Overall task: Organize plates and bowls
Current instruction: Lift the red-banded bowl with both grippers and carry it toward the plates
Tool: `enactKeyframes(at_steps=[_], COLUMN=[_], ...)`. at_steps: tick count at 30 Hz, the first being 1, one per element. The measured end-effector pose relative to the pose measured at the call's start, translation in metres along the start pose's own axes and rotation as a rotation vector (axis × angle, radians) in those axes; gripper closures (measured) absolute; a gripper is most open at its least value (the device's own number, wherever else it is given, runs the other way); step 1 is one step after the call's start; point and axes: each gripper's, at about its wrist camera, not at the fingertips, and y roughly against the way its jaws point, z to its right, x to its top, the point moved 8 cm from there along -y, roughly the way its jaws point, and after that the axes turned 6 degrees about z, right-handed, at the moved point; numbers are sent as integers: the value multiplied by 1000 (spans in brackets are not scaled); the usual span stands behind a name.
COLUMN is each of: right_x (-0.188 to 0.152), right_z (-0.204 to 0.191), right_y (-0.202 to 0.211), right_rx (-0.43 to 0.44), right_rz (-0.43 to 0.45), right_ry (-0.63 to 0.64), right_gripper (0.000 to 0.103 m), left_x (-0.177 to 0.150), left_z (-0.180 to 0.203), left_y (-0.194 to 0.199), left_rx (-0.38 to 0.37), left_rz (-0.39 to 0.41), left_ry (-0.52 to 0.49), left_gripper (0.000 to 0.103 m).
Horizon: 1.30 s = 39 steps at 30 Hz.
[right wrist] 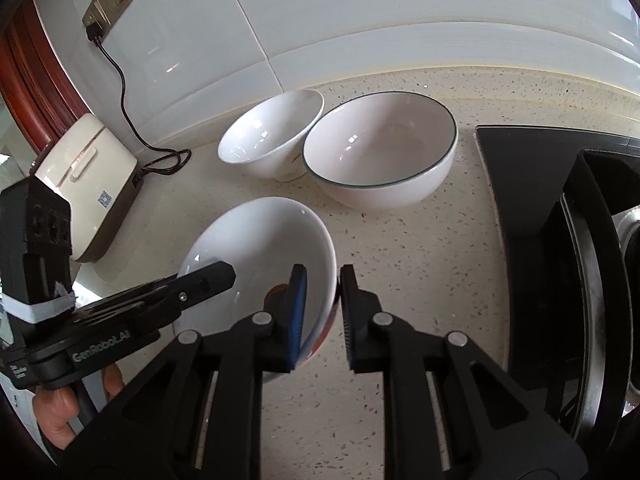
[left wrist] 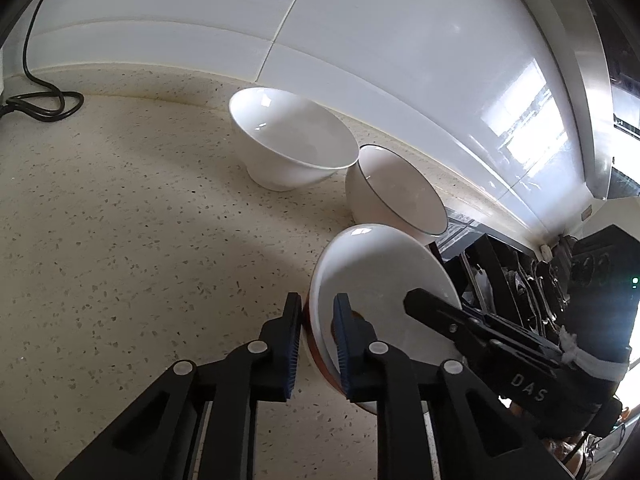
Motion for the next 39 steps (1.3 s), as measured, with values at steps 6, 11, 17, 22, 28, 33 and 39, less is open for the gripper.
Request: enactKeyframes(at_steps=[6,11,17,22,28,33,39], right_x=[2,3,3,1,-9,-14,-24], right_z=[-1,-8,-26,-48,-75,-101,-137], right_y=[4,12,17,20,19,16,3], right_rx=[6,25,46,53,73,88,131], right_rz=[11,23,28,20,-1,-13,-46], right_ry=[3,13,45,80,100,120,141], right_gripper=[84,84,84,84,84,84,84], left_x=[-1,-2,-8,-10,-11,-11,-13], left_z=[-3,-9,-21,-28,-45,-63,-93], left_y=[2,9,25,45,69,92,120], left_rx=[31,49,59,74,98,129,172], left_rz=[-13,-15,-8,13,35,52,79], left_ry=[10,37,69,74,86,93,123], left_gripper=[93,96,97,97,96,96,95])
